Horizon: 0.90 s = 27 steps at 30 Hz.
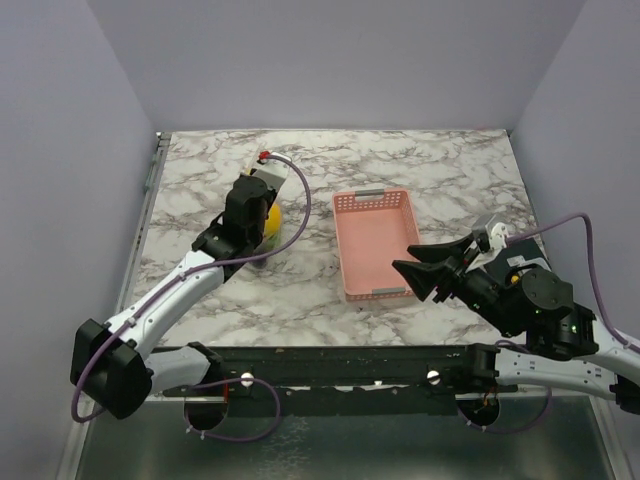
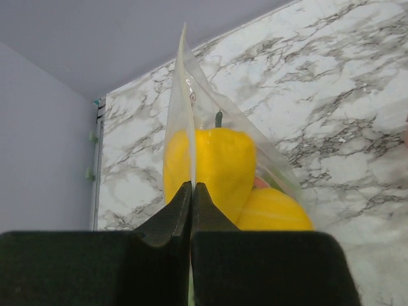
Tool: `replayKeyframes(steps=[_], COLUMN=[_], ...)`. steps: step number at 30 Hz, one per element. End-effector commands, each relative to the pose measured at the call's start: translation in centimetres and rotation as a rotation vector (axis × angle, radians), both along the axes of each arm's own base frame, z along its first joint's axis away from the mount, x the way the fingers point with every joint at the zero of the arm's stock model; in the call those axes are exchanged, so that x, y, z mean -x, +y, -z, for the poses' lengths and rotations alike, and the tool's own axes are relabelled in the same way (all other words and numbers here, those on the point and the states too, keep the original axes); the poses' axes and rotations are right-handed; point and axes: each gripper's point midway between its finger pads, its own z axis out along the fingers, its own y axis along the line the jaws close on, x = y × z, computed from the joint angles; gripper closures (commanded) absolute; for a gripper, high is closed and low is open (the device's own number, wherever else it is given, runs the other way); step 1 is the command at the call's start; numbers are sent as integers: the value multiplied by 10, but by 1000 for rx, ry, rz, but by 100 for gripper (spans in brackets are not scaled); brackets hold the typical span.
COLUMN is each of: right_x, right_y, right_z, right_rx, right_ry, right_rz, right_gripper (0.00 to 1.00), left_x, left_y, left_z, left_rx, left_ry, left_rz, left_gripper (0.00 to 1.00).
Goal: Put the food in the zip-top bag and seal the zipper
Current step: Place the zipper food storage bag at the center of the board.
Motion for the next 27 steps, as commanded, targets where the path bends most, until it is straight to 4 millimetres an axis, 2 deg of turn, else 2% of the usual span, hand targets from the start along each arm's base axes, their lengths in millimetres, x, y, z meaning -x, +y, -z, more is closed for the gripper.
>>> replayKeyframes(steps=[1,4,6,10,13,17,22,27], right_x=[1,2,3,4,4,5,5,4], right_y=[-6,-7,-8,-7,-6,-2,4,0], right_z=[4,3,2,4,6,11,19,22], right_rx=[7,-1,-4,-4,-4,-4,10,5], right_ry=[2,-2,-7,-9,-10,-6,17,40], right_rz=[7,-1,-5,-12,-17,-26,-35,-18], right_gripper=[48,48,48,47,47,47,47,47], left_x=[-29,-42,-50,-61,-61,-53,-33,-6], left_y=[15,22,18,0,-22,-50,-88,-106], left_z=[-45,-35,-24,3,25,56,73,93], left_rx=[-28,-84,-101,-64,23,100,209,347], left_ry=[-159,-155,-137,-76,-19,64,126,183], left_rz=[-95,-131,-126,-67,11,81,162,165], left_gripper=[100,100,100,100,100,100,100,100])
